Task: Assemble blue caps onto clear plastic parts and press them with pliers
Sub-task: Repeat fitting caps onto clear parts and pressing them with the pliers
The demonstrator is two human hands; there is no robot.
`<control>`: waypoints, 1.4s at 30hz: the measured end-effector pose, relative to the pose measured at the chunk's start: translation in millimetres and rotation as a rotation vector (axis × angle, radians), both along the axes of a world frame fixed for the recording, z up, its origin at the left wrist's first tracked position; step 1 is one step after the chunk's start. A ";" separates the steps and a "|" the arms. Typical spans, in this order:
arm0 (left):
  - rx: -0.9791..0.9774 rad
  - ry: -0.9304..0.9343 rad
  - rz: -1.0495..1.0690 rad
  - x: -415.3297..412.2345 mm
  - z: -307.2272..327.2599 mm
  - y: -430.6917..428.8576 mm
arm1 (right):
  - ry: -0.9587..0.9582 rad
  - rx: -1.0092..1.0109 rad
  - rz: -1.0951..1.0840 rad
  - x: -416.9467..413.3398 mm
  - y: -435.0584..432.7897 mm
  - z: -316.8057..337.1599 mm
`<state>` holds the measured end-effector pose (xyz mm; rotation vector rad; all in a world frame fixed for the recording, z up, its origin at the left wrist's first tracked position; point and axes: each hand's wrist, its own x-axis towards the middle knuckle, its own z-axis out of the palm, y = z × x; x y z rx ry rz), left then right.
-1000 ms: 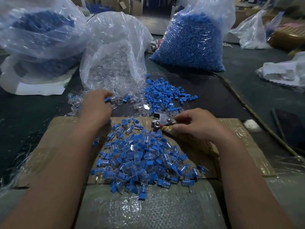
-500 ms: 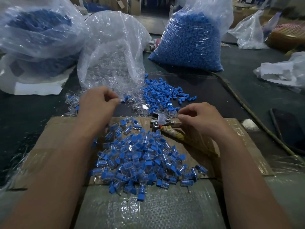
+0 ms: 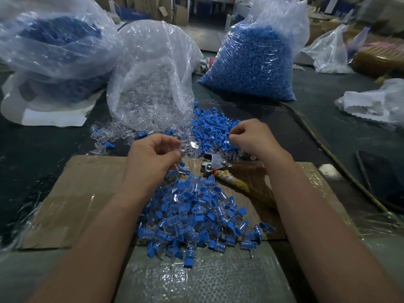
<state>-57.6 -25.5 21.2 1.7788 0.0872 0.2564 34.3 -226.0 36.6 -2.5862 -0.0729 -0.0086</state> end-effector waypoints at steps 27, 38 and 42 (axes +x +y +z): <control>-0.138 0.012 -0.061 -2.0 5.2 -4.6 | -0.230 0.748 0.141 -72.3 31.6 7.5; -0.111 -0.048 -0.078 -4.8 7.0 -9.7 | -0.479 0.498 0.259 -81.7 51.1 -7.0; -0.106 -0.069 -0.091 -6.4 7.9 -10.7 | -0.458 0.516 0.280 -82.0 50.7 -7.0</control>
